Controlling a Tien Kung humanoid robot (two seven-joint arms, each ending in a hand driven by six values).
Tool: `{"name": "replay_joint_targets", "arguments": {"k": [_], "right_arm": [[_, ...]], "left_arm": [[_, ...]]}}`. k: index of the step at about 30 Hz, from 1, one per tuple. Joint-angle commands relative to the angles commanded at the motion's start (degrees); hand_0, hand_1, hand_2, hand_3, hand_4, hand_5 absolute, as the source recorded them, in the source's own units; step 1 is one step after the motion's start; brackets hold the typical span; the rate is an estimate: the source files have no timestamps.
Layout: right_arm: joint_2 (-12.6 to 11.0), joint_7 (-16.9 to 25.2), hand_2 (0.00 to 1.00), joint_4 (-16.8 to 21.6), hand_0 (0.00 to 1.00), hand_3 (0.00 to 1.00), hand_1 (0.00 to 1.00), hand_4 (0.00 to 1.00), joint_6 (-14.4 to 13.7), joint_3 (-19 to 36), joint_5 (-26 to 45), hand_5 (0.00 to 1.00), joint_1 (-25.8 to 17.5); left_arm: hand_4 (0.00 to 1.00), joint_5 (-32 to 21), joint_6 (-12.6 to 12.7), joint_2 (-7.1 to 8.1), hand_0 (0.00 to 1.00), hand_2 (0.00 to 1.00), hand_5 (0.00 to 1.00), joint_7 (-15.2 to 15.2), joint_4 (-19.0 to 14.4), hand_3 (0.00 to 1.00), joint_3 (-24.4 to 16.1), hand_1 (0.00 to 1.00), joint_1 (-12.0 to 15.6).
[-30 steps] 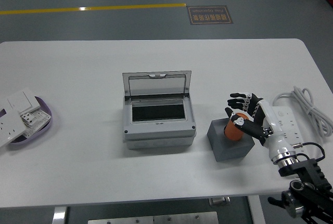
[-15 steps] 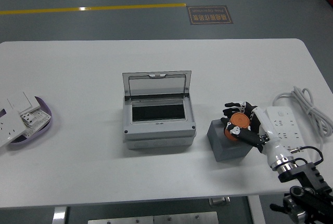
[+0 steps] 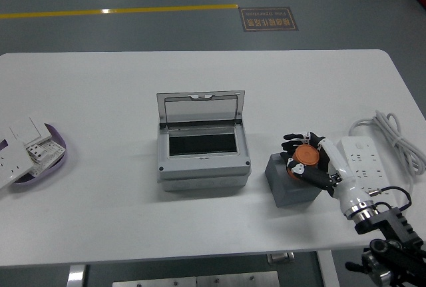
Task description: Pick up the cylinder from the cube,place it in the box,flap close box
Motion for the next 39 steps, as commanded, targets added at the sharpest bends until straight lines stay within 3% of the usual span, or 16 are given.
{"name": "replay_joint_targets", "arguments": {"k": [3,4,9,10,15,16,18,22,27,33,34,39], "right_arm": [[0.01,-0.22,0.523,0.07,0.661,0.551,0.586,0.480,-0.21,0.03,-0.31,0.002,0.01],[0.03,-0.32,0.461,0.09,0.507,0.443,0.513,0.015,-0.32,0.05,-0.43,0.002,0.01],[0.05,-0.62,0.461,0.14,0.507,0.443,0.513,0.015,-0.86,0.08,-0.82,0.002,0.06],[0.05,-0.66,0.425,0.16,0.439,0.365,0.470,0.002,-1.01,0.06,-0.92,0.002,0.09],[0.10,-0.77,0.425,0.54,0.439,0.365,0.470,0.002,-2.41,0.23,-1.81,0.002,0.58],[0.21,-0.87,0.372,0.68,0.379,0.290,0.407,0.002,-2.84,0.39,-2.00,0.002,0.86],[0.53,-1.18,0.372,1.10,0.379,0.290,0.407,0.002,-3.68,0.66,-2.42,0.002,1.71],[1.55,-2.29,0.373,2.38,0.389,0.278,0.400,0.002,-5.19,1.13,-3.63,0.002,3.99],[5.43,-7.94,0.373,3.72,0.389,0.278,0.400,0.002,-6.71,0.60,-10.02,0.002,9.41],[10.47,-19.21,0.357,3.67,0.372,0.270,0.385,0.002,-1.53,-3.35,-22.59,0.002,17.05],[11.09,-21.20,0.322,3.51,0.203,0.252,0.273,0.002,-0.39,-4.13,-24.65,0.002,18.25],[14.19,-32.37,0.322,2.18,0.203,0.252,0.273,0.002,7.15,-9.33,-35.85,0.002,25.02]], "left_arm": [[0.692,0.17,0.00,0.03,0.596,0.616,0.218,-0.03,-0.03,0.638,-0.17,0.621,-0.01],[0.690,0.24,0.00,0.04,0.596,0.615,0.219,-0.04,-0.04,0.637,-0.24,0.621,-0.02],[0.690,0.53,-0.03,0.04,0.596,0.615,0.219,-0.06,-0.12,0.637,-0.59,0.621,-0.07],[0.690,0.55,-0.04,0.03,0.596,0.615,0.218,-0.06,-0.13,0.637,-0.62,0.621,-0.08],[0.690,0.57,-0.05,0.02,0.596,0.615,0.218,-0.09,-0.14,0.637,-0.72,0.621,-0.12],[0.690,0.54,-0.05,0.01,0.596,0.615,0.218,-0.10,-0.13,0.636,-0.70,0.621,-0.11],[0.690,0.45,-0.05,-0.03,0.596,0.615,0.218,-0.09,-0.11,0.636,-0.62,0.621,-0.05],[0.690,0.27,-0.06,-0.12,0.598,0.616,0.219,-0.06,-0.09,0.636,-0.51,0.621,0.05],[0.690,-0.05,-0.07,-0.32,0.598,0.616,0.219,0.01,-0.04,0.636,-0.29,0.621,0.23],[0.690,-0.46,-0.10,-0.46,0.597,0.616,0.220,0.09,0.00,0.637,0.28,0.621,0.18],[0.689,-0.51,-0.11,-0.43,0.597,0.616,0.222,0.08,0.00,0.636,0.34,0.621,0.14],[0.689,-0.92,-0.12,-0.20,0.597,0.616,0.222,0.07,0.04,0.636,0.90,0.621,0.04]]}}
